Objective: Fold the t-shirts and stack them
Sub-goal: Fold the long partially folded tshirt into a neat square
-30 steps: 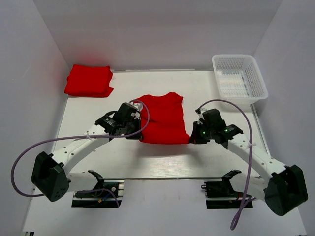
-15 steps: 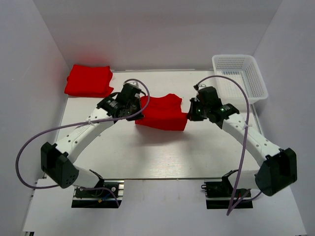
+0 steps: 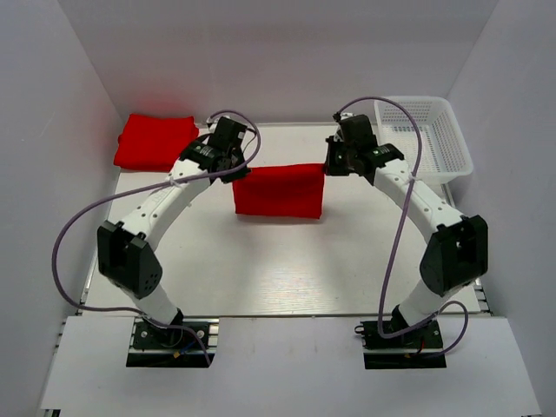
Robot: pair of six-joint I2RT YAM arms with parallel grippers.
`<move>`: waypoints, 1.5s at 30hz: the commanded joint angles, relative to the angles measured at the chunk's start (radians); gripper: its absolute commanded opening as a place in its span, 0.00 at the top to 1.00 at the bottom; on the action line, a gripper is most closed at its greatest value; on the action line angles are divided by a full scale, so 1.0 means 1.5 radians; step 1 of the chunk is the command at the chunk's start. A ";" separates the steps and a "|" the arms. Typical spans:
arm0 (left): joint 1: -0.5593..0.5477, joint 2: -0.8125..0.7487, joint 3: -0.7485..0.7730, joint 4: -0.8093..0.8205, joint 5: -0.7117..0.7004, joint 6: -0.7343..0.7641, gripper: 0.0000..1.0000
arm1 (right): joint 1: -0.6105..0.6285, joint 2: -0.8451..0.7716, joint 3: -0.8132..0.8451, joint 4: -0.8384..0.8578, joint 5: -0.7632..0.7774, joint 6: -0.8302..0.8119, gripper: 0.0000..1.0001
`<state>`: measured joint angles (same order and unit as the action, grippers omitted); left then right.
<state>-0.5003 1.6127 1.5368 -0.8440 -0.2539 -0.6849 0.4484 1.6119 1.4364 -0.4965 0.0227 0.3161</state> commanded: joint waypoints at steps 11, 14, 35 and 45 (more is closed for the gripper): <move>0.088 0.160 0.158 0.025 -0.010 0.062 1.00 | -0.060 0.187 0.213 -0.028 -0.043 -0.048 1.00; 0.094 0.188 0.164 0.058 0.001 0.089 1.00 | -0.066 0.224 0.236 -0.026 -0.060 -0.050 1.00; 0.140 0.324 0.235 0.129 0.049 0.164 1.00 | -0.104 0.411 0.393 0.001 -0.160 -0.070 1.00; 0.159 0.369 0.314 0.082 0.067 0.158 0.00 | -0.105 0.426 0.411 0.021 -0.171 -0.053 0.09</move>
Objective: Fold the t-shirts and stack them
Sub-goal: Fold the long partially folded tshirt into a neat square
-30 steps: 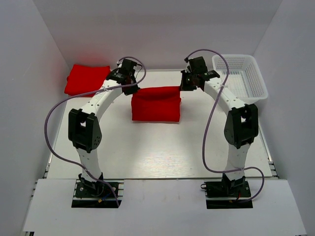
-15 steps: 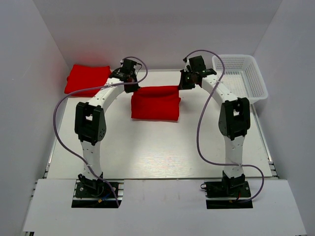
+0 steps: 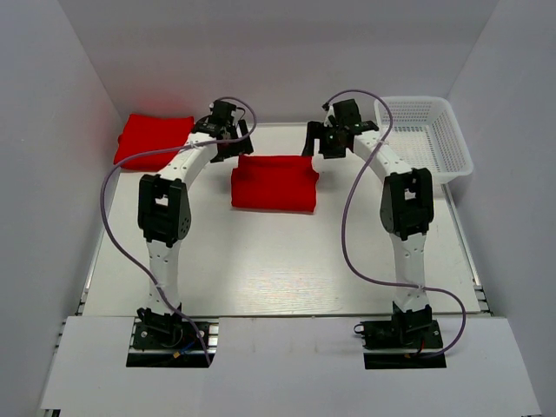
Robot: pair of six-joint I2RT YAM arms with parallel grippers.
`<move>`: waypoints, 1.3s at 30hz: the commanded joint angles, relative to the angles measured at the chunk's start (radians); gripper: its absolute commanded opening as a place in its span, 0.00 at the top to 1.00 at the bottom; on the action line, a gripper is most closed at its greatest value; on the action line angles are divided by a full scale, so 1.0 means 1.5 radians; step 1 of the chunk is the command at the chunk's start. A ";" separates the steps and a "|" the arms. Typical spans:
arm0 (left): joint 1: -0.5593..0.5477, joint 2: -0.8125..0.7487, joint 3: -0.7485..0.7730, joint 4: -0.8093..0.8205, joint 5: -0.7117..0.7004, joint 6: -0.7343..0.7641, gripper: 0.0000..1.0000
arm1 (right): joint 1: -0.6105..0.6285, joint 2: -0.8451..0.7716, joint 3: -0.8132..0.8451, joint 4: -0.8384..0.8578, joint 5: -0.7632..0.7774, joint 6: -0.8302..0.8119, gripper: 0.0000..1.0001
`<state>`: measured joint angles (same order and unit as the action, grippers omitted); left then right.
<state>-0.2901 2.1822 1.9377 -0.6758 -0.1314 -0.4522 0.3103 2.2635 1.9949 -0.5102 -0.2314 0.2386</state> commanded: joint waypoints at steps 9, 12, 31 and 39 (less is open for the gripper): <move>0.025 -0.111 -0.030 -0.019 0.011 0.035 0.00 | -0.013 -0.122 -0.025 0.029 0.000 -0.017 0.09; 0.025 -0.155 -0.094 -0.003 0.050 0.061 0.00 | -0.012 -0.190 -0.113 0.048 0.004 -0.025 0.09; 0.016 -0.077 -0.234 0.142 0.109 0.089 0.00 | -0.007 -0.542 -0.548 0.120 0.015 -0.005 0.09; 0.010 -0.013 -0.251 0.150 0.106 0.105 0.00 | -0.008 -0.547 -0.562 0.126 0.011 -0.008 0.09</move>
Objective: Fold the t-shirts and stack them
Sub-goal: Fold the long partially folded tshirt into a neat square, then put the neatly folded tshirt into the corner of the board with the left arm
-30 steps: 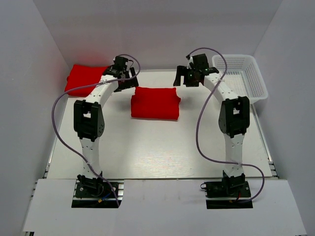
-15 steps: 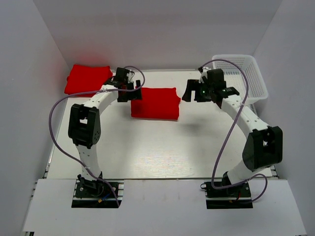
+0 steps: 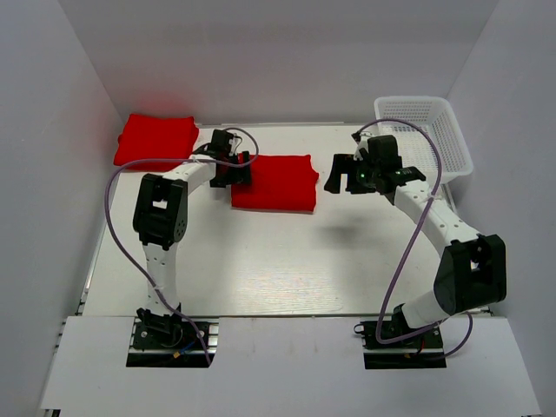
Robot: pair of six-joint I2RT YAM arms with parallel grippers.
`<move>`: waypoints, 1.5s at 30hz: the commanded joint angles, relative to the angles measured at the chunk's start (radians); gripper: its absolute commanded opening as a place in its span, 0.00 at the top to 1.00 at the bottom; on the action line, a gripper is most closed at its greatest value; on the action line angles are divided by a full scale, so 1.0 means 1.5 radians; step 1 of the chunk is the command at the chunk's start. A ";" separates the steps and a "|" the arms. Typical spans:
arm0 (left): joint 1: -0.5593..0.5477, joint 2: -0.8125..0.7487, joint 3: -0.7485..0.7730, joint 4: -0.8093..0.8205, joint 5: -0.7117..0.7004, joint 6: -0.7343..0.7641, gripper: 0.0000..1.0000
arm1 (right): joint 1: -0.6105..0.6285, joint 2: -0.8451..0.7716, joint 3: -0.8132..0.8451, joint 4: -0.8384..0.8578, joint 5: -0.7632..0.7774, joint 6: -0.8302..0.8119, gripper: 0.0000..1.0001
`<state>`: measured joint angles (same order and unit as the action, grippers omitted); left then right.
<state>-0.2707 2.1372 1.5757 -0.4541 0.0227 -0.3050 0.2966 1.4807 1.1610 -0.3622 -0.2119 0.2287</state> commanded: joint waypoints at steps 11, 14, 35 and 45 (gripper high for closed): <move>-0.015 -0.001 -0.085 0.087 0.100 0.033 0.62 | -0.002 -0.071 -0.074 0.067 0.024 0.010 0.09; -0.009 -0.010 -0.067 0.081 0.128 0.039 1.00 | -0.002 -0.099 -0.099 0.079 0.030 0.014 0.09; 0.036 -0.030 0.310 -0.107 0.041 0.343 1.00 | -0.002 -0.229 -0.260 0.108 0.135 0.007 0.09; 0.085 0.021 0.422 -0.107 -0.047 0.457 1.00 | -0.003 -0.169 -0.190 0.061 0.169 -0.008 0.09</move>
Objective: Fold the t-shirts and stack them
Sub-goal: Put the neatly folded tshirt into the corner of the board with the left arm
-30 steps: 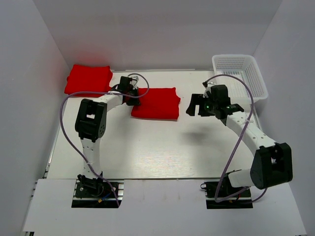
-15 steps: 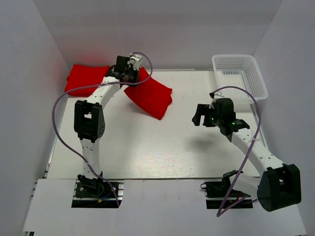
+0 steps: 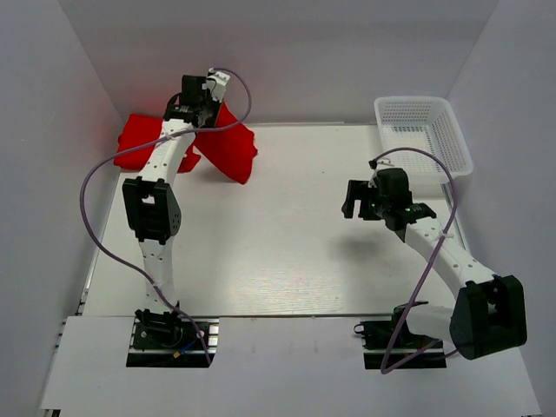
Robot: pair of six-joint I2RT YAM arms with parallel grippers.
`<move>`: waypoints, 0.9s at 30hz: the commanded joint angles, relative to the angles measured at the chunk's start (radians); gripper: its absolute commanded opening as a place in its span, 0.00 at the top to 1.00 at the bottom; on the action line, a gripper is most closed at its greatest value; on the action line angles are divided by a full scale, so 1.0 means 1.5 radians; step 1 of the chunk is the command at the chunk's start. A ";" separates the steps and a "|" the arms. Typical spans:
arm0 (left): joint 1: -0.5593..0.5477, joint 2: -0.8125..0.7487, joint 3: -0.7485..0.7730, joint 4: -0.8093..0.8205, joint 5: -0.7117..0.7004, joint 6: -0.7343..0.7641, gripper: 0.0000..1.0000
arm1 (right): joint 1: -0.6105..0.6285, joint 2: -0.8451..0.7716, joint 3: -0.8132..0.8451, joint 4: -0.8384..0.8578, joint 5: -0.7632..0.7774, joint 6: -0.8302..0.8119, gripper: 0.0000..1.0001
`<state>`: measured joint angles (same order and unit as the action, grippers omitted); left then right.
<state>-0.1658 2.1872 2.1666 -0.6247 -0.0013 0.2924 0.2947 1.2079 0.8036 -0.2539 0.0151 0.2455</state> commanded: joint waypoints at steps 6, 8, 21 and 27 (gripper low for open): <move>0.044 -0.012 0.036 0.041 -0.042 0.123 1.00 | -0.002 0.078 0.123 -0.049 -0.027 -0.019 0.09; 0.050 0.002 0.060 0.049 -0.042 0.136 1.00 | -0.001 0.096 0.136 -0.047 -0.041 -0.013 0.09; 0.092 0.001 0.114 0.076 -0.006 0.130 1.00 | 0.001 0.159 0.214 -0.073 -0.067 -0.024 0.09; 0.114 -0.012 0.126 0.089 0.033 0.122 1.00 | 0.000 0.167 0.227 -0.065 -0.075 -0.018 0.09</move>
<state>-0.0154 2.2227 2.2982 -0.5468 -0.0025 0.4858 0.2947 1.4502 1.0996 -0.3496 -0.0784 0.2272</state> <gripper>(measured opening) 0.100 0.907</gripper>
